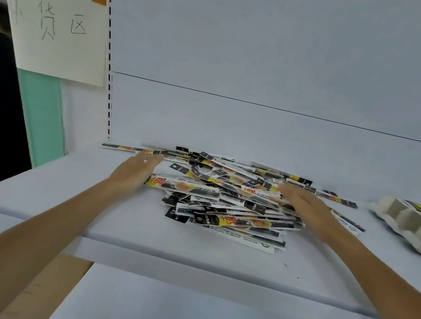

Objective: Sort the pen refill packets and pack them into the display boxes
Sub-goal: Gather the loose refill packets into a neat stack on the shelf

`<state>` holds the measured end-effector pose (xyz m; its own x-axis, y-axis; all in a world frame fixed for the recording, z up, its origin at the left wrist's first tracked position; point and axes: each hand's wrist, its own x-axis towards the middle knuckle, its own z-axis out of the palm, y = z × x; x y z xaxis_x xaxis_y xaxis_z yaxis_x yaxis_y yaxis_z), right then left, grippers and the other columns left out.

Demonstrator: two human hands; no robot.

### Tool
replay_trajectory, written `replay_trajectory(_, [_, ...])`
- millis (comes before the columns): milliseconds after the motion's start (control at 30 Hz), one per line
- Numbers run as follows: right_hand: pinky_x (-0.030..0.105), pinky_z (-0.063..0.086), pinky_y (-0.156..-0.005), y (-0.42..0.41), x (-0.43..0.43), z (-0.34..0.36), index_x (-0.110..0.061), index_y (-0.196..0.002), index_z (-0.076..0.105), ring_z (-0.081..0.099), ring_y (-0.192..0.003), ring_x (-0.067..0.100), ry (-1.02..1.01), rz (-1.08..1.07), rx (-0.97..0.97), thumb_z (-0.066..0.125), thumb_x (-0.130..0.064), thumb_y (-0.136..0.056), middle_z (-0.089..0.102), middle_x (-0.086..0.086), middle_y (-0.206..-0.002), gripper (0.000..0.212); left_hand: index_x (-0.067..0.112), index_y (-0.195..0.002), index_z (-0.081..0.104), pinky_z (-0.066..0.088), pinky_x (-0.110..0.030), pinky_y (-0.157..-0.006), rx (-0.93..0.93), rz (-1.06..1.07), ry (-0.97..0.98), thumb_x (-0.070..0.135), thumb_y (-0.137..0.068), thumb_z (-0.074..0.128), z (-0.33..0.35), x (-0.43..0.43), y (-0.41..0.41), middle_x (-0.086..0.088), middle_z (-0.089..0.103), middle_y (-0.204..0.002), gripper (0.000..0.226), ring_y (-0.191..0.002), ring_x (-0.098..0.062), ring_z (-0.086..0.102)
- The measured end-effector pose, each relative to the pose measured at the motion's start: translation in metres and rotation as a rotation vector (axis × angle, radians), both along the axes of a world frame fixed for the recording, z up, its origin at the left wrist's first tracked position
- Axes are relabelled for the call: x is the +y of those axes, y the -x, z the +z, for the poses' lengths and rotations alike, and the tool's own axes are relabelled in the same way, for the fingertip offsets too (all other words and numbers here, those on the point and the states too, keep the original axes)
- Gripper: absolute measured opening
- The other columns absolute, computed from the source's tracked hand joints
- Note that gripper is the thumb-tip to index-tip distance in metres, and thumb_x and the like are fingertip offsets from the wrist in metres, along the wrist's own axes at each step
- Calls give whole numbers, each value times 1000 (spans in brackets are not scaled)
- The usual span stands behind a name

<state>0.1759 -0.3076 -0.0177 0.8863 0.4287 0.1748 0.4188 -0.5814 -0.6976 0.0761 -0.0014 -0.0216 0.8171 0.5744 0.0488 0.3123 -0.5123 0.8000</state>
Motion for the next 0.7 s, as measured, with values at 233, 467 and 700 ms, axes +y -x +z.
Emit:
replay_trajectory(233, [25, 25, -93, 9, 28, -6, -23, -139, 40, 39, -128, 16, -4, -54, -11, 41, -54, -91, 41, -1, -144, 57, 19, -118, 48, 33, -31, -73, -66, -69, 123, 43, -98, 30, -2, -40, -15, -3, 53, -108, 36, -87, -15, 49])
replay_trajectory(467, [31, 36, -98, 13, 44, -10, -10, -130, 48, 48, -120, 23, -60, -223, -102, 53, -23, -91, 51, 7, -133, 42, 16, -71, 41, 24, -30, -56, -197, -38, 114, 9, -90, 34, 9, -63, -28, -1, 41, -70, 22, -62, -15, 35])
replay_trajectory(700, [37, 46, -83, 2, 38, -9, -6, -110, 55, 51, -103, 26, 55, -428, -168, 49, -16, -87, 59, 10, -114, 26, 18, -86, 67, 38, -34, -87, -220, -102, 168, 33, -90, 48, 8, -48, -21, 4, 59, -108, 25, -100, -15, 50])
